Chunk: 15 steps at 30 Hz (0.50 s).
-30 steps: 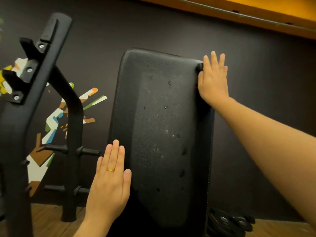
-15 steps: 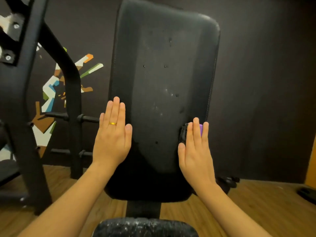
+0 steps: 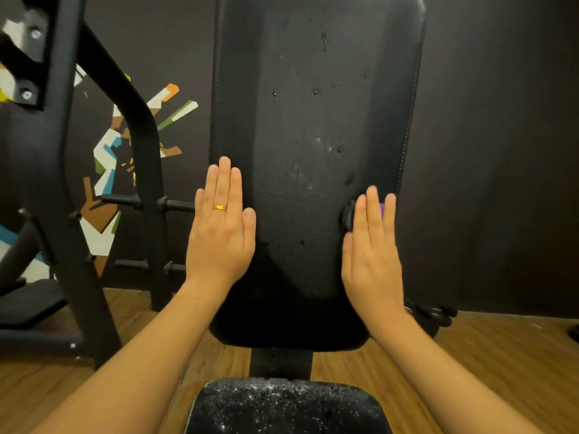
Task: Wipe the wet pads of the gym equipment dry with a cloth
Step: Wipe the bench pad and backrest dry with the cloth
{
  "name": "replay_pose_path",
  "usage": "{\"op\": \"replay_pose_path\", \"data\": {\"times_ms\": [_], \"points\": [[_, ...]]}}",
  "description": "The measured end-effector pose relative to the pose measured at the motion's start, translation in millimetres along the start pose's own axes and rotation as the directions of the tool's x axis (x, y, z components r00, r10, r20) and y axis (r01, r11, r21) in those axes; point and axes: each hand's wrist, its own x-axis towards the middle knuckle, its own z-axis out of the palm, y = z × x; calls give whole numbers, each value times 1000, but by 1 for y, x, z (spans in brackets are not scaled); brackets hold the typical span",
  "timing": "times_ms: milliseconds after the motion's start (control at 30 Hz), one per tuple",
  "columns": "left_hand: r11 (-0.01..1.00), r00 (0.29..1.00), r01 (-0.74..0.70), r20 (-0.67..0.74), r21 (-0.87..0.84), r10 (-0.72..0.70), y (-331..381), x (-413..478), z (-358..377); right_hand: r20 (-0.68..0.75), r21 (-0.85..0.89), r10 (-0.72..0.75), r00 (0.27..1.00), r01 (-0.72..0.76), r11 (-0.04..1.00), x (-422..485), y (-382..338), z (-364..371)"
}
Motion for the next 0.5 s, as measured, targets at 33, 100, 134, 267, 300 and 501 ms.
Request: {"op": "replay_pose_path", "data": {"times_ms": [33,100,134,267,300,501], "points": [[1000,1000,-2,-3,11,2,0,0,0,16,-16,-10,1000,10,1000,-19,-3,4],[999,1000,-7,-6,40,7,0,1,0,67,-33,-18,998,20,999,-58,-9,10],[999,1000,-8,-3,50,8,0,1,0,99,-51,-32,995,37,998,-77,-10,13],[999,1000,-5,-3,53,5,1,0,0,223,-85,-154,962,177,981,-115,-1,21],[999,1000,-6,-5,51,6,2,0,0,227,-80,-178,958,200,977,-115,2,21],[999,1000,-10,-15,44,10,1,0,1,203,-59,-427,881,446,893,-89,-30,26]]}}
